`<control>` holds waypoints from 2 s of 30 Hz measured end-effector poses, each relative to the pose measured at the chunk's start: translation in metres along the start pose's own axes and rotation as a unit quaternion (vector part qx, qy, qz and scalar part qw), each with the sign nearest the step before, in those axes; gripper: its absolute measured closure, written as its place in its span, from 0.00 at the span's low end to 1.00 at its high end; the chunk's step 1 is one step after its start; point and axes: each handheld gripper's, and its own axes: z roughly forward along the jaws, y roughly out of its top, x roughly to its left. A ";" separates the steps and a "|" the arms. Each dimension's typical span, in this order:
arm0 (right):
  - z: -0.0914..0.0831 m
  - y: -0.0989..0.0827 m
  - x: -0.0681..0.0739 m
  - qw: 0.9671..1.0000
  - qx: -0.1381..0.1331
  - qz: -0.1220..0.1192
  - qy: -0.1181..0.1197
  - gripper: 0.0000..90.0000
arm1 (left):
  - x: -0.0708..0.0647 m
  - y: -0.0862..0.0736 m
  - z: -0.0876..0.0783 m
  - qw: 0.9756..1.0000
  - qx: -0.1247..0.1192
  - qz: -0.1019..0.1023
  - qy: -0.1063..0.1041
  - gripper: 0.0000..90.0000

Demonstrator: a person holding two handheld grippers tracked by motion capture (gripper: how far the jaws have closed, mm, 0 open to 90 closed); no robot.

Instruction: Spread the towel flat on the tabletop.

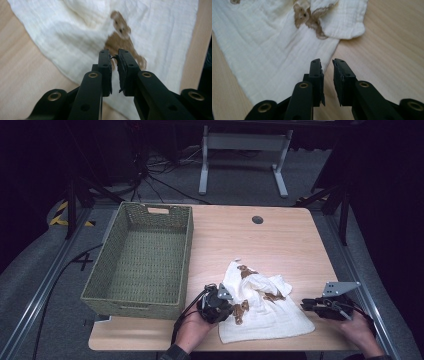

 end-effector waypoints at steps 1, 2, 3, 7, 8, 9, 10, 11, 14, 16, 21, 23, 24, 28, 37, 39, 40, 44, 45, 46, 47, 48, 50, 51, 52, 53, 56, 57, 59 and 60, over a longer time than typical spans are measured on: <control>0.002 0.004 -0.002 1.000 -0.002 -0.002 0.002 0.84 | 0.002 0.004 0.003 1.000 -0.003 0.001 0.006 0.90; 0.002 0.004 -0.002 1.000 -0.002 -0.002 0.002 0.84 | 0.002 0.004 0.003 1.000 -0.003 0.001 0.006 0.90; 0.005 0.008 -0.004 1.000 -0.003 -0.003 0.001 0.83 | 0.006 0.011 0.006 1.000 -0.008 0.000 0.011 0.90; 0.017 0.025 -0.017 1.000 0.002 -0.007 -0.005 0.81 | 0.017 0.030 0.013 0.999 -0.019 -0.006 0.027 0.90; 0.017 0.025 -0.017 1.000 0.002 -0.007 -0.005 0.81 | 0.020 0.035 0.015 0.999 -0.021 -0.002 0.034 0.90; 0.019 0.028 -0.020 1.000 0.002 -0.006 -0.008 0.81 | 0.023 0.039 0.017 0.999 -0.023 -0.006 0.039 0.90; 0.021 0.030 -0.023 1.000 0.003 -0.003 -0.008 0.81 | 0.026 0.043 0.020 0.999 -0.026 -0.005 0.045 0.90; 0.022 0.032 -0.026 1.000 0.003 -0.002 -0.009 0.80 | 0.029 0.047 0.023 0.998 -0.027 -0.005 0.050 0.90; 0.028 0.038 -0.035 1.000 0.005 0.007 -0.008 0.79 | 0.039 0.056 0.031 0.998 -0.028 -0.011 0.063 0.90; 0.032 0.040 -0.040 1.000 0.008 0.013 -0.004 0.79 | 0.047 0.060 0.037 0.997 -0.033 -0.019 0.068 0.90; 0.044 0.042 -0.045 1.000 0.025 0.019 0.002 0.80 | 0.059 0.061 0.048 0.996 -0.018 -0.028 0.077 0.90; 0.047 0.043 -0.046 0.999 0.031 0.021 0.007 0.86 | 0.061 0.060 0.051 0.996 -0.015 -0.026 0.080 0.90; 0.048 0.042 -0.045 0.999 0.035 0.019 0.008 0.93 | 0.062 0.059 0.052 0.996 -0.012 -0.029 0.079 0.90; 0.044 0.043 -0.044 0.999 0.029 0.014 0.013 1.00 | 0.064 0.055 0.054 0.996 -0.001 -0.031 0.087 0.90; 0.027 0.037 -0.048 1.000 0.014 0.018 -0.001 1.00 | 0.065 0.052 0.055 0.995 0.007 -0.024 0.095 0.89; 0.030 0.035 -0.049 1.000 0.014 0.018 0.004 0.88 | 0.065 0.052 0.055 0.995 0.007 -0.025 0.095 0.89; 0.033 0.035 -0.049 1.000 0.015 0.020 0.010 0.83 | 0.065 0.052 0.055 0.995 0.007 -0.025 0.095 0.89; 0.047 0.039 -0.047 0.999 0.025 0.016 0.023 0.81 | 0.066 0.051 0.055 0.995 0.006 -0.025 0.092 0.89; 0.050 0.040 -0.046 0.999 0.033 0.015 0.024 0.84 | 0.066 0.051 0.055 0.995 0.006 -0.025 0.093 0.89; 0.051 0.040 -0.045 0.999 0.031 0.013 0.025 0.89 | 0.065 0.051 0.055 0.995 0.006 -0.024 0.095 0.89; 0.051 0.040 -0.045 0.999 0.031 0.013 0.025 0.89 | 0.065 0.051 0.055 0.995 0.006 -0.024 0.095 0.89; 0.051 0.040 -0.045 0.999 0.031 0.014 0.032 0.94 | 0.065 0.052 0.055 0.995 0.007 -0.023 0.094 0.89; 0.051 0.041 -0.042 0.999 0.032 0.009 0.028 0.96 | 0.065 0.051 0.055 0.995 0.007 -0.024 0.094 0.89; 0.049 0.041 -0.042 0.999 0.029 0.006 0.028 0.96 | 0.065 0.051 0.055 0.995 0.006 -0.024 0.094 0.89; 0.045 0.043 -0.041 0.999 0.022 0.008 0.029 0.97 | 0.065 0.052 0.055 0.995 0.007 -0.023 0.094 0.89; 0.041 0.044 -0.041 1.000 0.014 0.006 0.028 0.97 | 0.065 0.051 0.055 0.995 0.007 -0.023 0.095 0.89; 0.028 0.049 -0.041 1.000 -0.011 0.007 0.019 0.97 | 0.065 0.051 0.055 0.995 0.007 -0.023 0.095 0.89; 0.025 0.050 -0.042 1.000 -0.017 0.010 0.016 0.97 | 0.065 0.051 0.055 0.995 0.007 -0.022 0.095 0.89; 0.018 0.055 -0.046 0.999 -0.032 0.015 0.007 0.97 | 0.065 0.051 0.055 0.995 0.006 -0.023 0.097 0.89; 0.017 0.058 -0.048 0.999 -0.037 0.016 0.004 0.97 | 0.064 0.051 0.055 0.995 0.007 -0.022 0.098 0.89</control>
